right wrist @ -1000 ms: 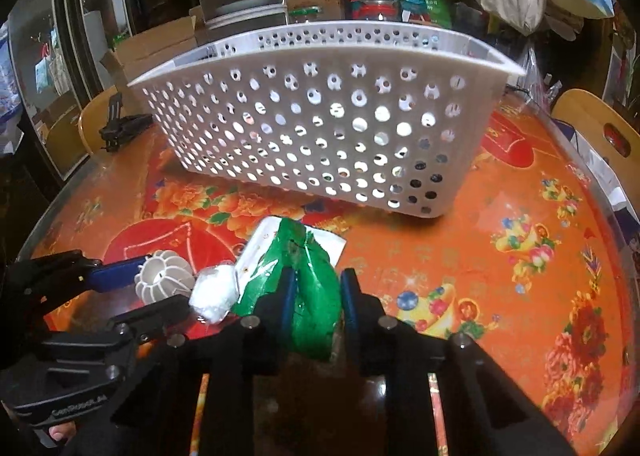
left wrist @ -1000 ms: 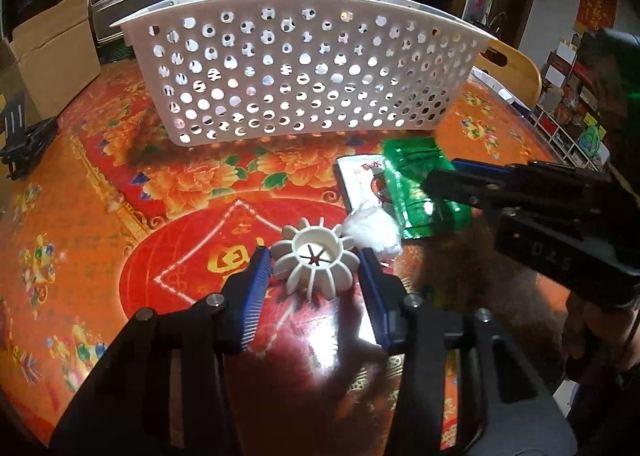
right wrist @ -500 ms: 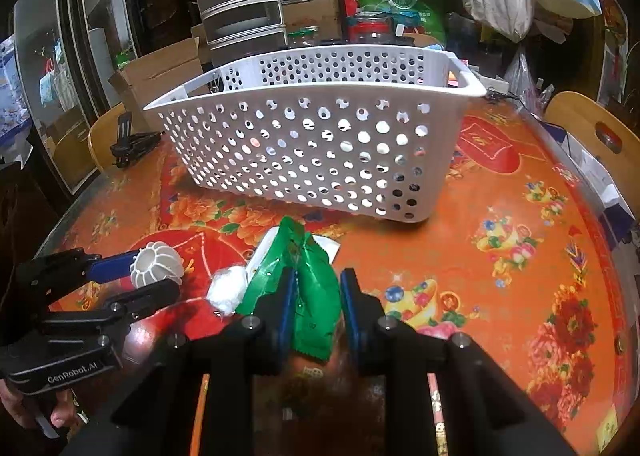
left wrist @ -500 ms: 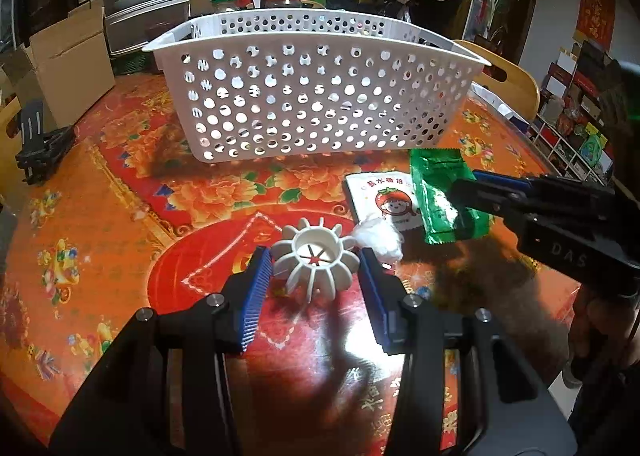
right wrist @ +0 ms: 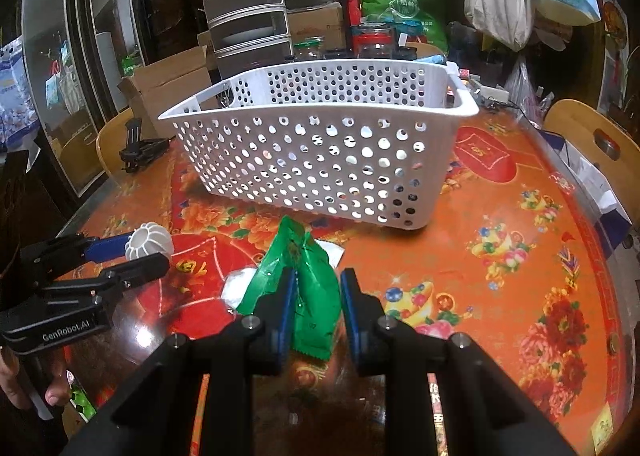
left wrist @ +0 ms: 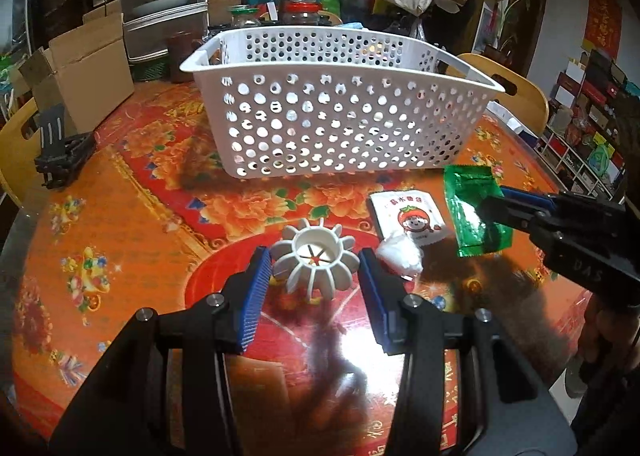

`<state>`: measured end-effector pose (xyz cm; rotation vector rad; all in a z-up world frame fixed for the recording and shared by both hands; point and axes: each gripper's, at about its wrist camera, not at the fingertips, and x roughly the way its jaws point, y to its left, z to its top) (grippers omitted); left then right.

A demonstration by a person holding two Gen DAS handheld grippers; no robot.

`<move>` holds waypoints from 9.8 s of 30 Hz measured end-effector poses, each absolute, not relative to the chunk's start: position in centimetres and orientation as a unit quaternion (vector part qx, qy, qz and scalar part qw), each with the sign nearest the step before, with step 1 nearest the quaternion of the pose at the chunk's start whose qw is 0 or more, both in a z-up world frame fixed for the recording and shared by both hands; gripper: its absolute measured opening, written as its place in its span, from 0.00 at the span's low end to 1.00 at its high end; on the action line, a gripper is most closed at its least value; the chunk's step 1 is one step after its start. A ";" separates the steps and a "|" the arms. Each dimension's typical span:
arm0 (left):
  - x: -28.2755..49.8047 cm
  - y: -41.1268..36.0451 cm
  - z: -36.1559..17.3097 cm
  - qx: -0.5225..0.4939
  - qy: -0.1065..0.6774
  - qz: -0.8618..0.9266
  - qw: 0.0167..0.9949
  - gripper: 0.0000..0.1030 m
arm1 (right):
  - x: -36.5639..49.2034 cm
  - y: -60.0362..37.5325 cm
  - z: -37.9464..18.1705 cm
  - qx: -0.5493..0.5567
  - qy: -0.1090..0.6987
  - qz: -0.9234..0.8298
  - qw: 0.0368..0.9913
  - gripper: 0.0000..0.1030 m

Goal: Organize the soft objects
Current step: 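Carry the ribbed ball and green packet into the basket and open both tools, then withdraw both tools from the basket toward the white sachet and wrapped item, then grasp the white wrapped item with the left tool while the right tool grasps the tomato sachet, then carry the wrapped item and tomato sachet into the basket and open both tools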

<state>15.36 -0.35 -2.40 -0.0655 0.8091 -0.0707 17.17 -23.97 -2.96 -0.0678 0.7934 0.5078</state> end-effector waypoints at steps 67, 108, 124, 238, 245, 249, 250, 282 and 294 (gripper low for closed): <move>41.7 2.2 2.5 -0.022 0.504 0.004 0.864 0.41 | 37.4 -18.3 1.6 -0.097 0.489 0.182 0.847 0.21; 34.5 -1.2 7.6 -0.014 0.441 -0.054 0.896 0.86 | 32.1 -23.9 5.2 -0.032 0.431 0.192 0.881 0.98; 21.8 -0.1 8.0 -0.034 0.389 -0.038 0.920 0.94 | 24.2 -26.4 4.3 -0.024 0.407 0.218 0.887 1.00; 15.2 2.1 -1.9 -0.053 0.386 -0.019 0.921 0.32 | 15.2 -24.2 -1.3 -0.028 0.361 0.238 0.901 0.12; 14.8 1.3 1.6 -0.040 0.365 -0.026 0.930 0.32 | 15.0 -24.9 1.1 -0.028 0.342 0.238 0.909 0.12; 15.5 1.0 3.7 -0.035 0.358 -0.034 0.933 0.32 | 15.1 -25.2 2.8 -0.031 0.330 0.235 0.914 0.12; 15.8 0.9 4.5 -0.032 0.353 -0.034 0.934 0.32 | 15.3 -25.2 3.3 -0.031 0.327 0.236 0.914 0.12; 38.2 0.2 5.7 -0.023 0.471 -0.012 0.882 0.32 | 34.3 -21.4 5.3 -0.051 0.432 0.167 0.885 0.12; 41.3 0.9 1.4 -0.026 0.499 0.013 0.866 0.32 | 37.5 -20.2 1.3 -0.056 0.482 0.145 0.862 0.12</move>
